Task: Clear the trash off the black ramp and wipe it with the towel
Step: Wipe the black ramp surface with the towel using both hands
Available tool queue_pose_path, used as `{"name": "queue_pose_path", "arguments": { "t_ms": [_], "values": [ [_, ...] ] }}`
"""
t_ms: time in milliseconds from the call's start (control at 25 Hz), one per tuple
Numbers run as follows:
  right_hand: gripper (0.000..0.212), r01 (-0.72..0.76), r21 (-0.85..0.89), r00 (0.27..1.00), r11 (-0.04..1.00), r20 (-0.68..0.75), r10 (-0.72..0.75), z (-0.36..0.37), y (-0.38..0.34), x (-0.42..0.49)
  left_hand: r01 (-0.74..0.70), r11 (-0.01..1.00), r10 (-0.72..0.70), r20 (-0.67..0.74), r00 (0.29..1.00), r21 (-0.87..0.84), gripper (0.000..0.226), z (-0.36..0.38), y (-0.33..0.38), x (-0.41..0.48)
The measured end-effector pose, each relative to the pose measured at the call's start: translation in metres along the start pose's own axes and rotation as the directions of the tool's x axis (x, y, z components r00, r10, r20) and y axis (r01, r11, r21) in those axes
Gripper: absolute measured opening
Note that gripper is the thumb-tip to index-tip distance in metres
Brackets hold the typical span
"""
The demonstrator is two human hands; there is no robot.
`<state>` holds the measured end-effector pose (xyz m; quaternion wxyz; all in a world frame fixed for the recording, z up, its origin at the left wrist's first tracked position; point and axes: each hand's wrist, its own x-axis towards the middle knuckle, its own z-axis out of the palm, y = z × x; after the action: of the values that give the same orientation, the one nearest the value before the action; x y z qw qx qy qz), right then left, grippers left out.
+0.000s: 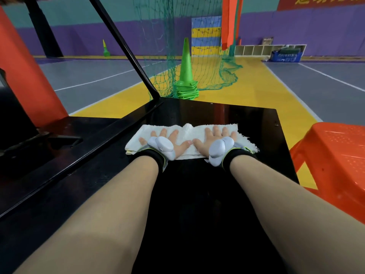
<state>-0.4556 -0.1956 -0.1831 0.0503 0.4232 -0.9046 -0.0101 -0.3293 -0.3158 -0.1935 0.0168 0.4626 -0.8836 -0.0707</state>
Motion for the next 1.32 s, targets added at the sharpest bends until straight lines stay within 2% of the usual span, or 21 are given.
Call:
{"name": "queue_pose_path", "arguments": {
  "t_ms": [80,160,240,480,680,1040,1240,1320],
  "values": [
    [0.085,0.005,0.015,1.000,1.000,-0.011,-0.005,0.000,0.001,-0.004,-0.002,1.000,0.002,-0.028,1.000,0.006,0.130,0.000,-0.001,-0.008],
    [0.084,0.028,-0.006,1.000,1.000,0.010,-0.028,0.000,0.002,-0.011,-0.009,1.000,0.009,0.001,1.000,-0.001,0.129,-0.003,-0.002,-0.018],
    [0.085,0.045,-0.009,0.999,0.999,0.016,-0.045,0.002,0.002,-0.017,0.030,0.999,-0.031,-0.010,0.999,-0.023,0.126,-0.004,-0.003,-0.030],
    [0.087,0.070,0.056,0.997,0.996,0.027,-0.071,-0.003,-0.003,-0.062,0.037,0.999,-0.036,0.026,0.999,-0.019,0.108,-0.012,-0.010,-0.097],
    [0.078,0.099,0.112,0.991,0.989,0.075,-0.108,-0.026,-0.011,-0.128,0.041,0.999,-0.042,0.079,0.996,0.014,0.092,-0.023,-0.019,-0.169],
    [0.065,0.178,0.174,0.968,0.968,0.143,-0.204,-0.070,-0.029,-0.256,0.081,0.996,-0.085,0.123,0.989,0.031,0.100,-0.029,-0.041,-0.275],
    [0.067,0.174,0.190,0.980,0.966,0.059,-0.189,-0.072,-0.035,-0.290,0.184,0.982,-0.187,0.105,0.977,0.039,0.102,-0.024,-0.054,-0.311],
    [0.065,0.181,0.212,0.977,0.960,0.071,-0.200,-0.076,-0.032,-0.284,0.201,0.979,-0.204,0.104,0.973,0.041,0.101,-0.025,-0.056,-0.311]
  ]
}}
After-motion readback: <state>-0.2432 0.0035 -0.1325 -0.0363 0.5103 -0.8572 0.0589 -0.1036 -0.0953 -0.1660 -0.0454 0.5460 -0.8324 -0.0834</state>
